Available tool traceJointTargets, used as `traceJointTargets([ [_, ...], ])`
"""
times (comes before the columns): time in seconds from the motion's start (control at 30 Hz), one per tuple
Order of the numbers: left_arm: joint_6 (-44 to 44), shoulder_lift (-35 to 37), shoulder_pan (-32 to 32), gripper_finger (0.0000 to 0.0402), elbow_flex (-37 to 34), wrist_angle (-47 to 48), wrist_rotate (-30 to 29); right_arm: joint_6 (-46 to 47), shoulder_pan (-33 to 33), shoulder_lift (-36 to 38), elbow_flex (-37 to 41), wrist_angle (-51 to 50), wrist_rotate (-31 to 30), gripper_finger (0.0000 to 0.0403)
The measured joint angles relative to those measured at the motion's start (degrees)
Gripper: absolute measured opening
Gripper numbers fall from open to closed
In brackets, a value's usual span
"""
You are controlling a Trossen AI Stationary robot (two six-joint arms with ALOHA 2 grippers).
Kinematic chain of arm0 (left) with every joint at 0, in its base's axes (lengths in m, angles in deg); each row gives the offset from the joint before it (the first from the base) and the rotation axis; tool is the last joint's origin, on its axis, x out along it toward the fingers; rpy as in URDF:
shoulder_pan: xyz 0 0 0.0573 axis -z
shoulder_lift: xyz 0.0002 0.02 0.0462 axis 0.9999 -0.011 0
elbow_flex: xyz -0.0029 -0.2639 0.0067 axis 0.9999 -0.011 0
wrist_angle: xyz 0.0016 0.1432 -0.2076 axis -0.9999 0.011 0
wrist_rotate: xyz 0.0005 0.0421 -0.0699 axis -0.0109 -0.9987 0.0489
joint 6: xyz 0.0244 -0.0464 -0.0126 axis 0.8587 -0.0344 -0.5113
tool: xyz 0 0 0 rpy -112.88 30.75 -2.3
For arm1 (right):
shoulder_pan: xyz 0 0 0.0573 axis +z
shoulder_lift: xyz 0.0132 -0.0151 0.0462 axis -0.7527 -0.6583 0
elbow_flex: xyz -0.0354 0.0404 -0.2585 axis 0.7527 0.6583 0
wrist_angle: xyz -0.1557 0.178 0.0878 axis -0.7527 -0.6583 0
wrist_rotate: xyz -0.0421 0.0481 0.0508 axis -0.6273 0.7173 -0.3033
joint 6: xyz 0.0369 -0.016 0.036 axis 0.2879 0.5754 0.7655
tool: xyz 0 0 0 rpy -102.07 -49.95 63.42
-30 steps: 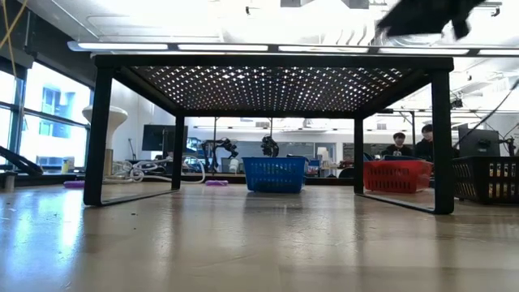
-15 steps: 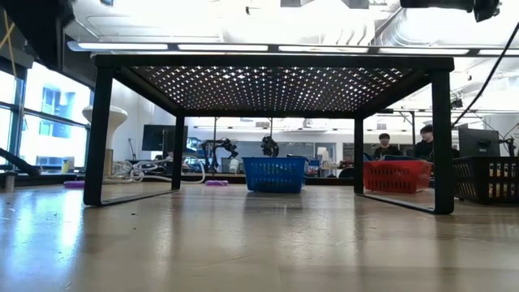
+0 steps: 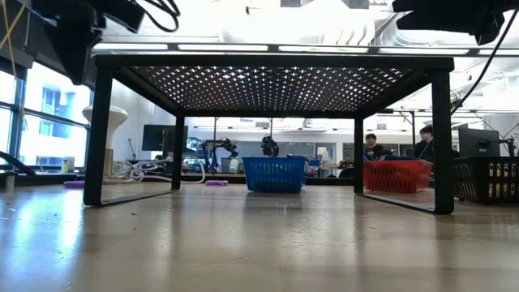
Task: Pick & Place Office Desk Supplies
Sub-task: Put the purple spiral keychain into the black bin
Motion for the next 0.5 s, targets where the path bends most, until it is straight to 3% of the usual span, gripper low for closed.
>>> traceJointTargets([
  [0.3, 16.3, 0.0, -12.0, 0.0106, -1.3, -8.6, 4.8, 0.0, -0.1, 0.0, 0.0, 1.2, 2.8, 0.0154],
  [0.4, 21.6, 0.6, -15.6, 0.0106, -4.9, -12.0, 9.1, 0.0, -0.1, 0.0, 0.0, 1.6, 3.0, 0.0154],
  [0.5, 23.3, 1.8, -18.3, 0.0106, -9.8, -14.0, 9.9, 0.0, -0.1, 0.0, 0.0, 1.6, 4.3, 0.0154],
])
